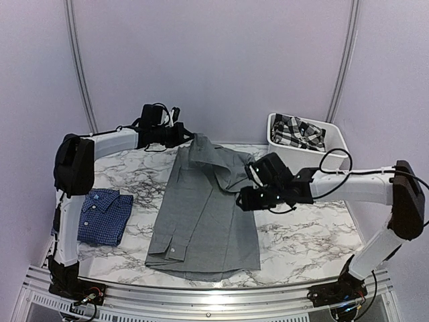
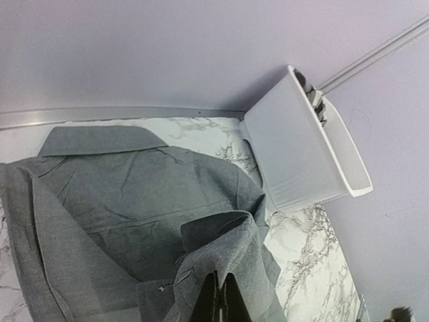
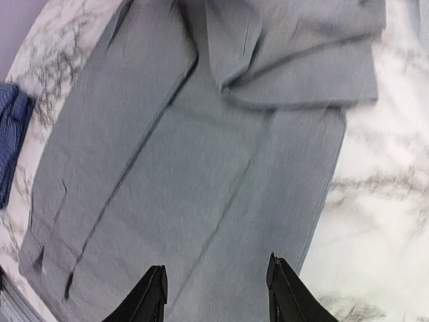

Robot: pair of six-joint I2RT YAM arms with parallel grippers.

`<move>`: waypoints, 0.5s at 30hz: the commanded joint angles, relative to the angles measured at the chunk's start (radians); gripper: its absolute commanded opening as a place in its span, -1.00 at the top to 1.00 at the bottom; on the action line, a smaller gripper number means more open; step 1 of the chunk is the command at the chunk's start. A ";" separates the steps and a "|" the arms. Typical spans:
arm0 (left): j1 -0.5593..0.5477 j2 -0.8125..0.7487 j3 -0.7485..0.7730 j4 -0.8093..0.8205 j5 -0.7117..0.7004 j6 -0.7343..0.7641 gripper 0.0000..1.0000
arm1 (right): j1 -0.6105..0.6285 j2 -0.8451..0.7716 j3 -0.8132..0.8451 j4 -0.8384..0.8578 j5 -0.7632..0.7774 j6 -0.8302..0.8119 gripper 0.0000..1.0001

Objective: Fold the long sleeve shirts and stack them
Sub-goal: Move the 1/3-folded shirt to the center of the board.

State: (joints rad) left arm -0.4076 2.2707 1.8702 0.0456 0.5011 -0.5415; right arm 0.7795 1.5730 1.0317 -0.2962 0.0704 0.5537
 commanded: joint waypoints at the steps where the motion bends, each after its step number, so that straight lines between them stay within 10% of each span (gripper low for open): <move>1: -0.006 -0.079 0.037 -0.023 0.056 0.011 1.00 | 0.135 -0.074 -0.101 -0.118 0.106 0.222 0.07; 15: -0.015 -0.201 0.017 0.002 0.074 -0.012 1.00 | 0.527 -0.109 -0.227 -0.298 0.249 0.762 0.25</move>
State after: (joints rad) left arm -0.4187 2.1315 1.8843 0.0425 0.5518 -0.5533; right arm 1.2579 1.4681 0.8383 -0.5125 0.2493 1.1152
